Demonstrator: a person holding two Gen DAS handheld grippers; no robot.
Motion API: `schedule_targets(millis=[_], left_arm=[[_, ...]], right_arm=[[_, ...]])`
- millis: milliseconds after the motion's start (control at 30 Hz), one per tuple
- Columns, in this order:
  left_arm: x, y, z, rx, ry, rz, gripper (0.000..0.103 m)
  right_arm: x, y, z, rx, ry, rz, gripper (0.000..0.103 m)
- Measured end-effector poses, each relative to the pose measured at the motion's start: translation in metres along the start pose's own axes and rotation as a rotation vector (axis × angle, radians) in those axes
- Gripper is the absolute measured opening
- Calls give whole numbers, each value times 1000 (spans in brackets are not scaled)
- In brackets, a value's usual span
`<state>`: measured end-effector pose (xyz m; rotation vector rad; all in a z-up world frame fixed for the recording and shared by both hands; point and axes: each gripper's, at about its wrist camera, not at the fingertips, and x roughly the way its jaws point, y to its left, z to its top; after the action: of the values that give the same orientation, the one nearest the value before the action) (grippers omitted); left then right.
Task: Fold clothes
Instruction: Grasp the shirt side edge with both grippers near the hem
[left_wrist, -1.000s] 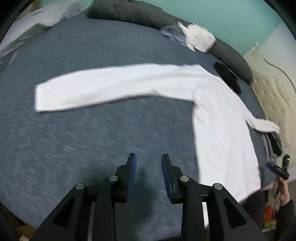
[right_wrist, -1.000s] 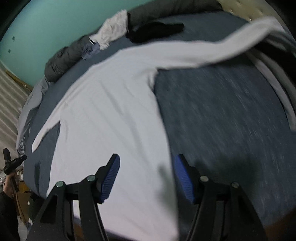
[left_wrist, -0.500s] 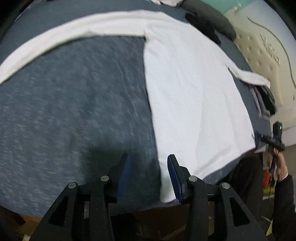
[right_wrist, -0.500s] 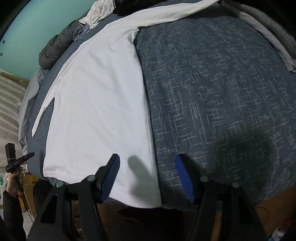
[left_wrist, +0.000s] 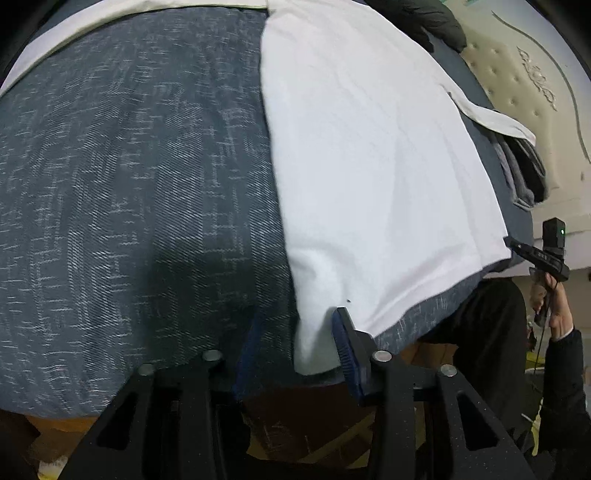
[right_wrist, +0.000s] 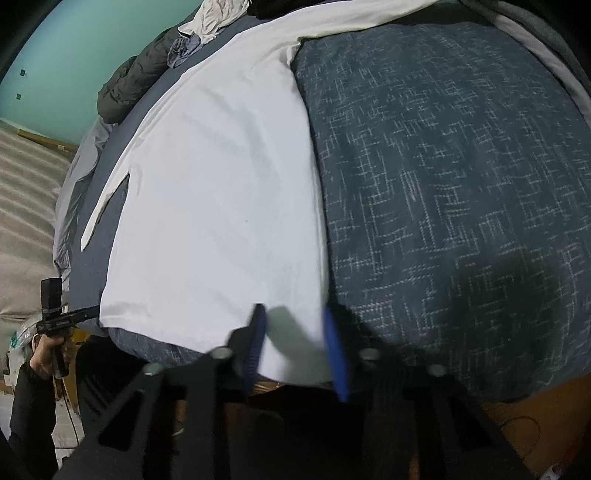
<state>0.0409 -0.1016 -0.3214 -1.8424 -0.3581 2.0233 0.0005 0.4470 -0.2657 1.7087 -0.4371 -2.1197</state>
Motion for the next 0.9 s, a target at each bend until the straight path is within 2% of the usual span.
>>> schedule_targets(millis=[67,100,267,533,767,900], left_arm=[[2,-3,-2,11,-4,-9,4],[1,-5,-3,18,-11,-10,3],[-20,-23,-6,69,-59,-28,2],[-48,-48,-18,153,-79,-36,2],[-25,-28,-28,110,-29,-16,2],[-27,-22,-31,105,-33,-10,2]], right_arm=[[-2,2,-2,-14,-9,-4,7],[-4,3,-3,-23,-14,-6,5],[-26,11,0,-64,-66,-23,3],[-83,17,2,-135,-151,-45,2],[-48,1,-13,-113,-78,-83,2],[-40,-3,-20,-115,-56,-89,2]])
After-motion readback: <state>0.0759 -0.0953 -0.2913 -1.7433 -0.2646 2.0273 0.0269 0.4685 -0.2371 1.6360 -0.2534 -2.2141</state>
